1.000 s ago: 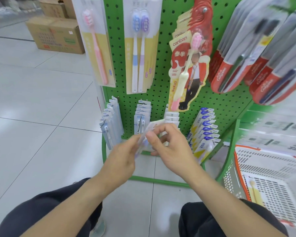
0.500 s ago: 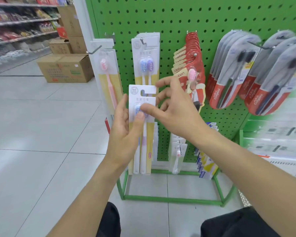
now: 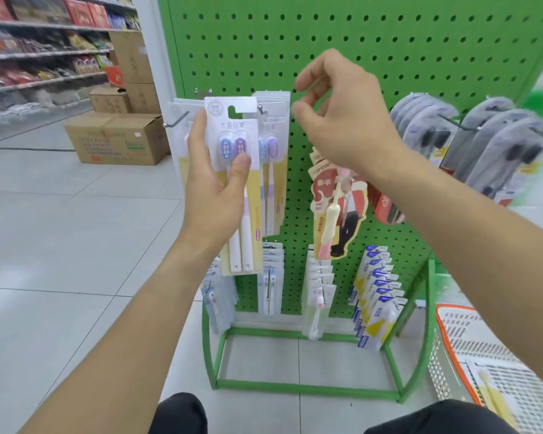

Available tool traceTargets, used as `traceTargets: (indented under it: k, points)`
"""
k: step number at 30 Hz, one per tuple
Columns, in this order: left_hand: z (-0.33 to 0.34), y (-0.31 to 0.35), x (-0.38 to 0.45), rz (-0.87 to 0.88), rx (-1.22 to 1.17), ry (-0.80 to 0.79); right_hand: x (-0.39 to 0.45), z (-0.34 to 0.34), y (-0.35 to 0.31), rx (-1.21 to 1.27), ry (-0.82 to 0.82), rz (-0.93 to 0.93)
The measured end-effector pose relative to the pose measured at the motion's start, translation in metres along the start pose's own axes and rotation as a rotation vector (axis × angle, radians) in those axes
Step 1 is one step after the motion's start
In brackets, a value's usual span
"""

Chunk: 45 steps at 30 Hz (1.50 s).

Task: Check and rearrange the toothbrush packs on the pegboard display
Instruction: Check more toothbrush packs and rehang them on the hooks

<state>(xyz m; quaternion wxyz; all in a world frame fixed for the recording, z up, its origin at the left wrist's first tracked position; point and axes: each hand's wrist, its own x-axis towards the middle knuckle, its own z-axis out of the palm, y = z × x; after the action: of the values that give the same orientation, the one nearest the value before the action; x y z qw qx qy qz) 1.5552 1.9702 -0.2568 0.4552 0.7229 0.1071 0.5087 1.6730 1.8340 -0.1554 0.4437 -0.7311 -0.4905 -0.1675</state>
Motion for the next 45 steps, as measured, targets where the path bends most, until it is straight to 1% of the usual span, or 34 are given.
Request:
traceTargets:
  k: [3,5,7,9,12,14,15,19,23,26,28,31,33,34,37,38,43,45]
  points:
    - [0.005,0.001,0.005,0.004,-0.016,-0.026,0.016,-0.005,0.004,-0.103,-0.112,0.031]
    - [0.007,0.000,0.008,0.020,0.004,-0.043,0.026,-0.007,0.006,-0.128,-0.124,0.037]
    - [0.008,-0.001,0.010,0.030,0.022,-0.045,0.036,-0.012,0.007,-0.128,-0.148,0.059]
    - [0.008,-0.003,0.011,0.041,0.022,-0.047,0.049,-0.020,0.008,-0.110,-0.203,0.119]
    - [0.009,-0.007,0.010,0.045,0.049,-0.049,0.067,-0.032,0.008,-0.035,-0.233,0.174]
    - [0.012,-0.007,0.010,0.032,0.049,-0.046,0.076,-0.034,0.009,0.002,-0.242,0.146]
    - [0.014,-0.006,0.009,0.024,0.049,-0.049,0.078,-0.034,0.008,0.011,-0.272,0.113]
    - [0.020,0.001,0.009,0.020,0.054,-0.082,0.079,-0.027,0.002,0.059,-0.467,-0.004]
    - [0.026,0.006,0.005,0.028,0.097,-0.051,0.078,-0.015,0.006,-0.034,-0.561,-0.060]
    - [0.027,0.008,0.001,0.013,0.148,-0.035,0.073,-0.011,0.014,-0.025,-0.559,-0.048]
    - [0.030,0.007,0.001,-0.001,0.214,0.020,0.070,-0.010,0.019,0.022,-0.549,-0.037]
    - [0.031,0.011,0.008,0.083,0.357,0.114,0.068,-0.011,0.018,0.013,-0.564,-0.056]
    - [0.033,0.014,0.014,0.124,0.366,0.117,0.073,-0.015,0.015,-0.035,-0.575,-0.068]
    - [0.035,0.017,0.017,0.130,0.346,0.110,0.078,-0.019,0.016,-0.043,-0.548,-0.064]
    - [0.040,0.021,0.021,0.117,0.278,0.087,0.094,-0.025,0.024,0.011,-0.383,-0.001]
    - [0.040,0.020,0.021,0.110,0.272,0.080,0.099,-0.023,0.027,0.007,-0.366,0.017]
    - [0.039,0.015,0.024,0.059,0.261,0.061,0.112,0.001,0.035,-0.187,-0.498,0.005]
    - [0.039,0.013,0.025,0.046,0.255,0.050,0.115,0.007,0.034,-0.226,-0.516,-0.004]
